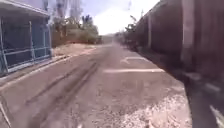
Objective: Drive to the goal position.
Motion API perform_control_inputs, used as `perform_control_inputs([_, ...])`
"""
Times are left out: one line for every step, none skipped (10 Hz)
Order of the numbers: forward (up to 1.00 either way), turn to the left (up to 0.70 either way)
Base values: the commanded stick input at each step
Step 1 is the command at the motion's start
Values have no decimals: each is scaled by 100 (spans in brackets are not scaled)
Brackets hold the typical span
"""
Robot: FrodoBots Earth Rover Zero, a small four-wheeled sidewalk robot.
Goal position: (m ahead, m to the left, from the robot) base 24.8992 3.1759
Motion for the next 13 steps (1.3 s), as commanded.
perform_control_inputs([85,-34])
perform_control_inputs([85,-34])
perform_control_inputs([85,-34])
perform_control_inputs([85,-34])
perform_control_inputs([85,-34])
perform_control_inputs([85,-24])
perform_control_inputs([85,-8])
perform_control_inputs([85,0])
perform_control_inputs([85,0])
perform_control_inputs([85,0])
perform_control_inputs([85,0])
perform_control_inputs([85,0])
perform_control_inputs([85,0])
